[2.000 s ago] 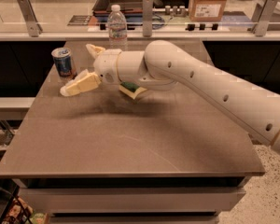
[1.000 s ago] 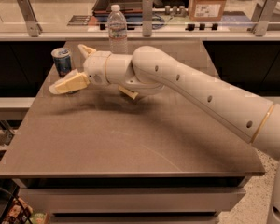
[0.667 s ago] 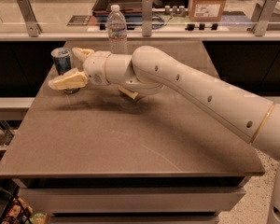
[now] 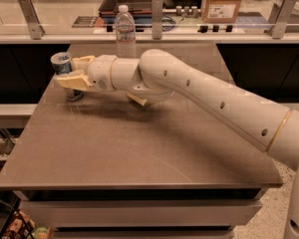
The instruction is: Knock redbull can over
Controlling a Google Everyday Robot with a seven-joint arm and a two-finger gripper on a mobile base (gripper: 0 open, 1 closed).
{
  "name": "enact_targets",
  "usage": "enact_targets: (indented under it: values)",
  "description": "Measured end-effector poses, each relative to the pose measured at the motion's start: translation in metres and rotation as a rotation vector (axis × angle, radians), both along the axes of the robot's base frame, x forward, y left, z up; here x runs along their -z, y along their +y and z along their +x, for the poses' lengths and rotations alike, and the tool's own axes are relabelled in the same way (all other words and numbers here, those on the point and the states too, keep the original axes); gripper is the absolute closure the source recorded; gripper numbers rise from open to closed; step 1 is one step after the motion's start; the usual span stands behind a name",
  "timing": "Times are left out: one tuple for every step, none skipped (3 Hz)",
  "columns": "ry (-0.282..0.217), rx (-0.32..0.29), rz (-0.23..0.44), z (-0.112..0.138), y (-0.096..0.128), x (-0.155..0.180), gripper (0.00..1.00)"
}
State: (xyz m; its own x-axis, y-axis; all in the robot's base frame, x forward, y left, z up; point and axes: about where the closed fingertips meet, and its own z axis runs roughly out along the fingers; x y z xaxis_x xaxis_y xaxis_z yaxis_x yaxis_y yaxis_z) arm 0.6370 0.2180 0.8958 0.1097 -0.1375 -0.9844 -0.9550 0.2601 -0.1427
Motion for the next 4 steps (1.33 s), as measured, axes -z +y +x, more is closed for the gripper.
enact_targets:
  values:
    - [0.000, -0.004, 0.000, -0.0012, 0.0023, -0.0003, 0.87]
    - [0.000, -0.008, 0.001, -0.0025, 0.0045, -0.0006, 1.00]
    - [0.000, -0.008, 0.001, -0.0025, 0.0046, -0.0006, 1.00]
    - [0.009, -0.012, -0.037, -0.0010, 0.0014, -0.0063, 1.00]
